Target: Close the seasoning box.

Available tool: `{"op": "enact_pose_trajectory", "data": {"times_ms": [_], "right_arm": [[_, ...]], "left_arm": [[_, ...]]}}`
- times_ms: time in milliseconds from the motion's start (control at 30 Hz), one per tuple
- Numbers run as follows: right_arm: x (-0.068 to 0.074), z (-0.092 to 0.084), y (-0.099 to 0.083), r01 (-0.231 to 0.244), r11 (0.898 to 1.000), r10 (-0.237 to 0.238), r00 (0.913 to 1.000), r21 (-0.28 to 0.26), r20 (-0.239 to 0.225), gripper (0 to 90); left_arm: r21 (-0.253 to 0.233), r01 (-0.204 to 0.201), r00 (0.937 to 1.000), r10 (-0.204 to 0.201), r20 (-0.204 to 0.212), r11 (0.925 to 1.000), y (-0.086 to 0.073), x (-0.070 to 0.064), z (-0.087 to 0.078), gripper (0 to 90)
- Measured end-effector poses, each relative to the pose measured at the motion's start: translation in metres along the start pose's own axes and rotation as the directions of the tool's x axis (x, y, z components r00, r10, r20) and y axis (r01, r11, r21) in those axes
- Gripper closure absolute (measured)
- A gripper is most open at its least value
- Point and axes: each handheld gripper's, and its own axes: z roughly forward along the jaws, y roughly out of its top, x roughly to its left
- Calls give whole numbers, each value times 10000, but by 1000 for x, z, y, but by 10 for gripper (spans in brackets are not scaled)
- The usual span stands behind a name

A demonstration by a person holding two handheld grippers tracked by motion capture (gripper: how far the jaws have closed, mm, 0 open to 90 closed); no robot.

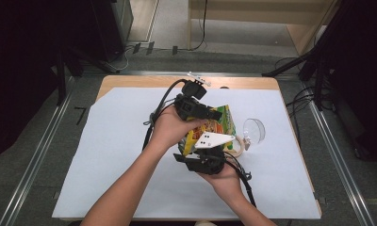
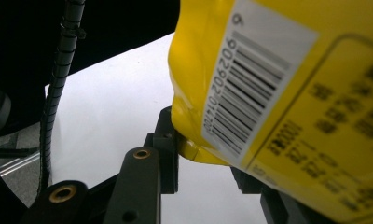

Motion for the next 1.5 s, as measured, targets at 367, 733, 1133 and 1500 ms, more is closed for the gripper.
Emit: {"op": "enact_pose_trajectory", "data": {"times_ms": [367, 733, 1133, 1500], "right_arm": [[-3, -2, 1, 73, 9999, -73, 10000, 117, 23, 684], [-3, -1, 2, -110, 9999, 111, 9999, 97, -10, 683], [-1, -1, 3, -285, 9996, 286, 9995, 74, -148, 679], [-1, -1, 2, -321, 9995, 321, 9995, -62, -77, 684]], "left_arm": [[18, -77, 10000, 77, 16, 10000, 2, 0, 2, 744], [7, 34, 10000, -34, 18, 10000, 2, 2, 0, 746], [111, 72, 10000, -73, 33, 9999, 3, 2, 1, 747], [46, -134, 9999, 134, 11, 9999, 5, -1, 2, 750]]}}
